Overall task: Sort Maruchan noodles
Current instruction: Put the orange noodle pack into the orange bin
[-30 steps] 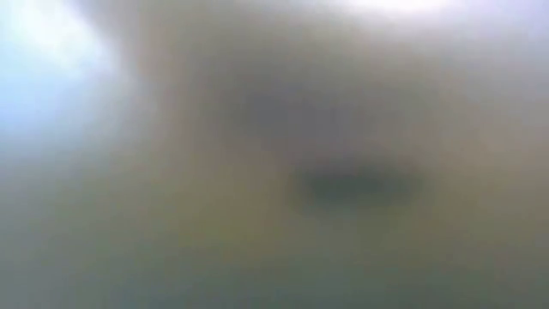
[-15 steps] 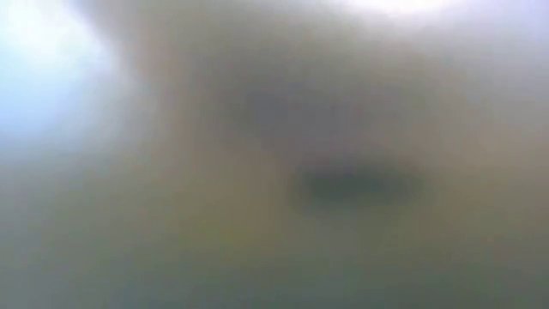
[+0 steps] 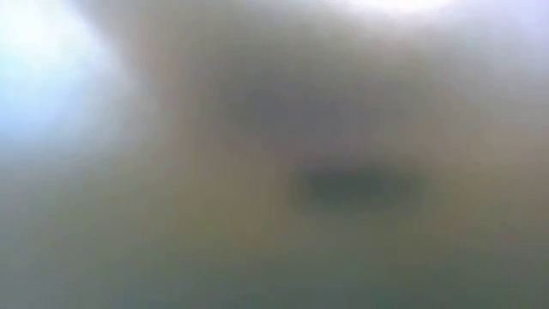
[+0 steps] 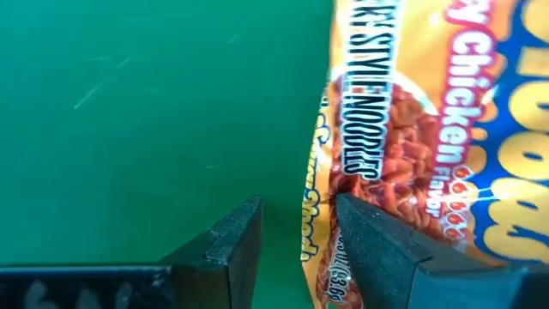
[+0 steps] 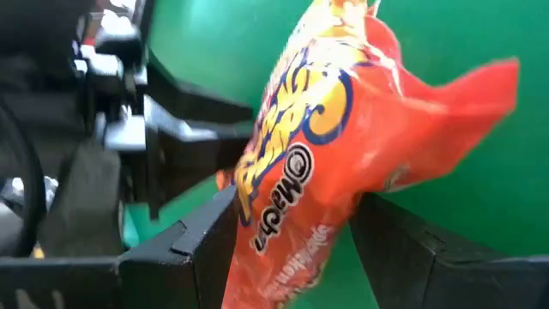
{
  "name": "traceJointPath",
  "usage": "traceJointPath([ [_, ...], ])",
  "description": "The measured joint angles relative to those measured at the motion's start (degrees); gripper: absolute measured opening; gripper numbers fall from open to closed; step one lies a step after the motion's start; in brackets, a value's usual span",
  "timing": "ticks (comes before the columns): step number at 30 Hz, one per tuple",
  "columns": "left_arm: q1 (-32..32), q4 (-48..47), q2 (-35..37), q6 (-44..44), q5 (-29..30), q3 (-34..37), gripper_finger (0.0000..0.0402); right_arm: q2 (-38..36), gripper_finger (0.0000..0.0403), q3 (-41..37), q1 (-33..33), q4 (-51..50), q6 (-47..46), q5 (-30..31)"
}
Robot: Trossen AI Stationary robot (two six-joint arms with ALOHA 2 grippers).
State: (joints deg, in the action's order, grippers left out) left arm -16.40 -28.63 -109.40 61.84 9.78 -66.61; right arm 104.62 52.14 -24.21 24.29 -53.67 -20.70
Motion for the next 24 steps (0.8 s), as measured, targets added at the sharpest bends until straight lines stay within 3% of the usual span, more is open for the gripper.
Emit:
traceJointPath([
  [4,0.3,0.3,-0.5,-0.3,-0.8,-0.3,0.0128,2.4,0.0206,0.0,-0.1,5.2,-3.1,0.4],
  [11,0.5,1.1,0.1,-1.7,-1.9,-0.1,0.0104,3.3,0.0200,0.1,0.0,5.2,-3.0,1.4],
  [24,0.7,0.4,5.9,-9.7,-6.7,0.4,0.0086,2.6,0.0093,0.1,-0.2,4.0,0.5,-0.5],
])
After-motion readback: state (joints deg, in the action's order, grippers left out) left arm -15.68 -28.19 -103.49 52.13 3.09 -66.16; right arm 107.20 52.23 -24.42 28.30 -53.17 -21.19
